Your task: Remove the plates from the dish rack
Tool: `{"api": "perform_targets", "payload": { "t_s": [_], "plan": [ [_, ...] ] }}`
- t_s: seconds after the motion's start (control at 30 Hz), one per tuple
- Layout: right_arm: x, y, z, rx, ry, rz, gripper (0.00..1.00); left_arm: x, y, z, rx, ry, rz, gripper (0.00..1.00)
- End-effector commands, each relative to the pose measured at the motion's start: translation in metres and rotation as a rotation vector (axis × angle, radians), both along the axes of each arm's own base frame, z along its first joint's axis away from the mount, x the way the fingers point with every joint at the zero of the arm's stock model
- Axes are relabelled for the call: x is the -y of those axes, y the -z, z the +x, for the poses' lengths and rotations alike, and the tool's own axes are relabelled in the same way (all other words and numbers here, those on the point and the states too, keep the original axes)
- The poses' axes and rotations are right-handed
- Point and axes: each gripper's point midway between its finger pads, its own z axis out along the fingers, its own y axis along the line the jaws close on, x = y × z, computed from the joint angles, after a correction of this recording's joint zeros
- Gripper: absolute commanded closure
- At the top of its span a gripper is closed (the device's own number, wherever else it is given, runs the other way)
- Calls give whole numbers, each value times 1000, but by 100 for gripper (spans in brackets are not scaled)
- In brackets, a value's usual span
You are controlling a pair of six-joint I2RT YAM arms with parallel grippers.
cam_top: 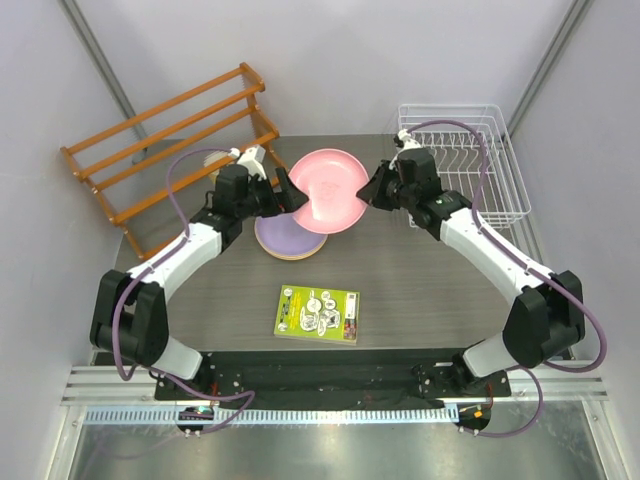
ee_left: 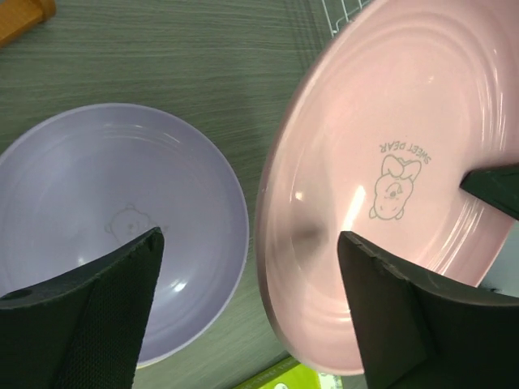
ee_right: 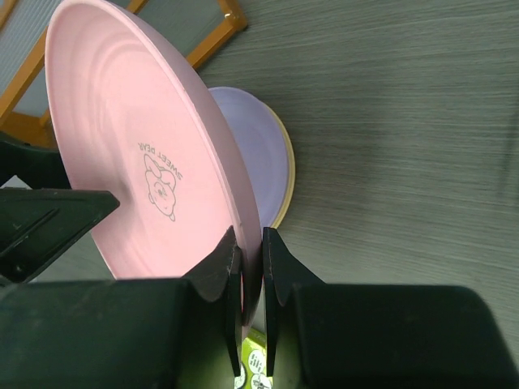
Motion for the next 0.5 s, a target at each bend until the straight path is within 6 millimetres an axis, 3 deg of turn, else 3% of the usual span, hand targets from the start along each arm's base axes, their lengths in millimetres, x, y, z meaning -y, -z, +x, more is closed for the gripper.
{"api": "perform_targets", "payload": {
  "t_s": [0.0,0.03,0.07,0.13,0.17,0.2,0.27,0.47],
  "plan": [
    [-16,-28,4,69,-25,107,99,6,-5,5,32,4,-18,22],
    [-16,-30,4,75,-26,112,99,6,-5,5,31,1,-17,31],
    [-15,-28,4,75,-22,110,99,6,-2,5,23,-4,-13,54],
    [-14,-29,3,78,-18,113,99,4,0,5,18,-16,-7,71],
    [-14,-29,4,80,-14,112,99,3,2,6,12,-21,-2,88],
    [-13,-28,3,78,-12,110,94,2,1,7,13,-28,1,96],
    [-11,-28,5,83,-5,104,87,-1,3,7,6,-45,16,100],
    [7,-25,9,99,62,14,52,-13,11,8,-9,-92,75,100]
  ]
}}
